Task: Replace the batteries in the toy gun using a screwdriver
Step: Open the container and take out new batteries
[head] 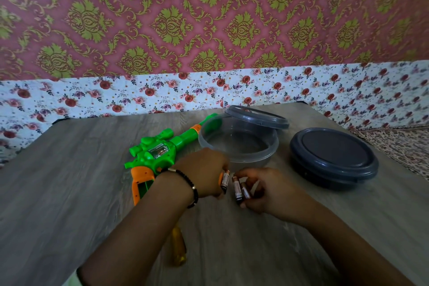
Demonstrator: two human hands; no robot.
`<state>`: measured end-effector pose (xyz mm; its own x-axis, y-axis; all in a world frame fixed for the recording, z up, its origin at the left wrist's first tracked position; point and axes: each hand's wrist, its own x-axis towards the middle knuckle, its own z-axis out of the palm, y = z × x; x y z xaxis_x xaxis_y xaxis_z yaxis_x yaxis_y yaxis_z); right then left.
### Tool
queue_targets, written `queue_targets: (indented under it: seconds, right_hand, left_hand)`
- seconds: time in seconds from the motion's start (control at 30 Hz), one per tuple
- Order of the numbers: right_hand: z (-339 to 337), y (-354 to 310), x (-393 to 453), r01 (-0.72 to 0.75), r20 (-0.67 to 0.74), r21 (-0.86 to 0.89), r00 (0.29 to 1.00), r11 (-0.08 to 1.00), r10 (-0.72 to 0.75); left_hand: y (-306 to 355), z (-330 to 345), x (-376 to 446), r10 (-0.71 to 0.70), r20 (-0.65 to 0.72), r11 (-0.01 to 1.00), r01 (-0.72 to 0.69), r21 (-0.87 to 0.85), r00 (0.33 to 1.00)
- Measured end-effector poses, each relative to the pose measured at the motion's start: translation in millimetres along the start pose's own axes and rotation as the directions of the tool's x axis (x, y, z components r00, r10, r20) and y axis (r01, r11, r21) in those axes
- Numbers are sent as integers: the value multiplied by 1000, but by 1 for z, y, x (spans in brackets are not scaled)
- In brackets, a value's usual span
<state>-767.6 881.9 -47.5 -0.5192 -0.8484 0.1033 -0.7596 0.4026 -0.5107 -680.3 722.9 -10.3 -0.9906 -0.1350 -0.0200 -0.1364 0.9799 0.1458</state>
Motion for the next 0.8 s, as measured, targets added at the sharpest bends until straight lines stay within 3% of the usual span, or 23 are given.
queue_targets:
  seconds: [0.17, 0.27, 0.37, 0.5, 0.6, 0.7, 0.8]
  right_hand:
    - [-28, -8, 5, -54, -95, 342, 991, 938, 92]
    - [-50, -12, 27, -54, -199, 208, 975, 977, 96]
    - [-62, -12, 53, -113, -228, 28, 967, 993, 117]
    - [-55, -12, 81, -213, -191, -136, 964, 968, 186]
    - [-51, -11, 91, -261, -66, -190, 965, 947, 253]
    - [-46, -8, 97, -291, 42, -210, 951, 933, 306]
    - [-40, -8, 97, -331, 41, -206, 937, 921, 346]
  left_hand:
    - [-4, -10, 6, 1, -133, 999, -8, -48, 991]
    - [-1, -22, 23, 28, -252, 995, -50, -85, 967]
    - [-4, -27, 40, -15, -283, 993, -19, -116, 959]
    - [-15, -20, 55, -92, -189, 991, 71, -113, 978]
    - [-17, -17, 58, -114, -131, 978, 88, -188, 985]
    - [-17, -16, 59, -115, -94, 965, 89, -245, 989]
    - [-18, -13, 60, -128, -76, 951, 101, -291, 989]
